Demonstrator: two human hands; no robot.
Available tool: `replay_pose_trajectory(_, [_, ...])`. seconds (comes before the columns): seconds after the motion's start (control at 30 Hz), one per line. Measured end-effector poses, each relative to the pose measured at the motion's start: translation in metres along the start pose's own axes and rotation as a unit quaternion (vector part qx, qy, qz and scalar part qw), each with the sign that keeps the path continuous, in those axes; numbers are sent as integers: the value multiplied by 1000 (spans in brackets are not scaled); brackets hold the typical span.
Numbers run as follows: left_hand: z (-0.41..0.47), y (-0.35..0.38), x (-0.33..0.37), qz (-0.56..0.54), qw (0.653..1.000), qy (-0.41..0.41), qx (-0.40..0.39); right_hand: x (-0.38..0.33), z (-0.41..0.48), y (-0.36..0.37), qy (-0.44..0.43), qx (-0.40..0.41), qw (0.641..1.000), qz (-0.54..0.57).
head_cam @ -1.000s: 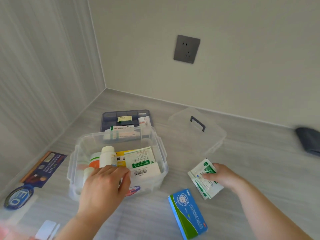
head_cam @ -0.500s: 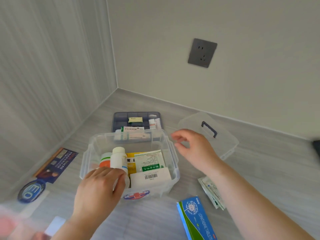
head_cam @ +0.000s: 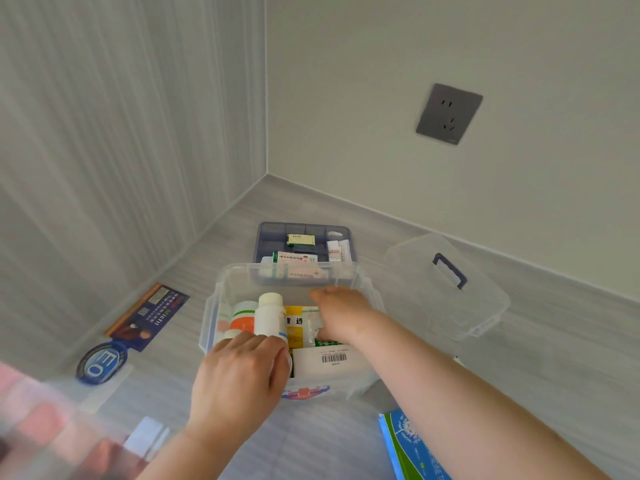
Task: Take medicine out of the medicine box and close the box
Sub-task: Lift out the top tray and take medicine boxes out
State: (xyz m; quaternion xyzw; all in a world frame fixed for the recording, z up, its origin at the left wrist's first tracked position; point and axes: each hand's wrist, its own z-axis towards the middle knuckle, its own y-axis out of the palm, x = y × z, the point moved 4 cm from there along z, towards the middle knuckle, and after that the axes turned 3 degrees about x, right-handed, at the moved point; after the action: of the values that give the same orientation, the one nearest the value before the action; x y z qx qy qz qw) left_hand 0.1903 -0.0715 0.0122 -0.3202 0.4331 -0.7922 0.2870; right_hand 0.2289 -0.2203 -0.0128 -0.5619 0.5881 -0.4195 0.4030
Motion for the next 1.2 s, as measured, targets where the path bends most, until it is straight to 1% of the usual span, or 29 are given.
replay_pose_trajectory(0.17, [0,0,0,-3,1000,-6,-2,0,-12,-15,-27,42,999,1])
replay_pose_trajectory(0.2, [0,0,0,-5,1000,-6,-3,2,-17,-21,-35,51,998,23])
replay_pose_trajectory(0.27, [0,0,0,-6,1000,-5,-6,10,-30,-36,-38,83,990,106])
replay_pose_trajectory(0.33, [0,0,0,-6,1000,0,-9,28,-48,-51,-11,127,966,226])
replay_pose_trajectory(0.4, [0,0,1,-8,1000,5,-9,56,-67,-58,33,165,931,324])
replay_pose_trajectory(0.5, [0,0,2,-11,1000,6,-13,108,-98,-52,113,197,883,411])
replay_pose_trajectory(0.57, [0,0,1,-12,1000,3,-17,138,-115,-30,178,177,861,442])
replay_pose_trajectory(0.63, [-1,0,1,-18,1000,0,-20,160,-126,3,240,119,865,425])
replay_pose_trajectory(0.7, [-1,-1,4,-22,1000,2,-22,173,-132,34,284,75,861,416])
replay_pose_trajectory(0.8, [-1,1,4,-17,999,2,-39,181,-132,61,329,44,850,409])
replay_pose_trajectory(0.87, [0,0,4,-15,999,1,-31,184,-129,73,346,30,853,389])
replay_pose_trajectory(0.93, [1,-1,5,-16,999,-3,-27,183,-127,79,362,4,866,346])
replay_pose_trajectory(1.0, [0,-2,6,-17,999,-7,-28,180,-128,78,377,-21,885,272])
replay_pose_trajectory(1.03, [1,-3,5,-19,999,-9,-32,179,-128,73,377,-14,895,237])
replay_pose_trajectory(1.07, [2,-3,5,-21,999,-10,-43,177,-127,64,370,16,904,215])
replay_pose_trajectory(1.1, [3,-3,6,-23,998,-8,-58,173,-126,52,356,71,907,214])
replay_pose_trajectory(1.13, [4,-2,7,-25,997,-2,-73,166,-124,36,337,147,899,236])
replay_pose_trajectory(1.2, [12,2,13,-33,995,25,-85,144,-119,0,272,310,857,308])
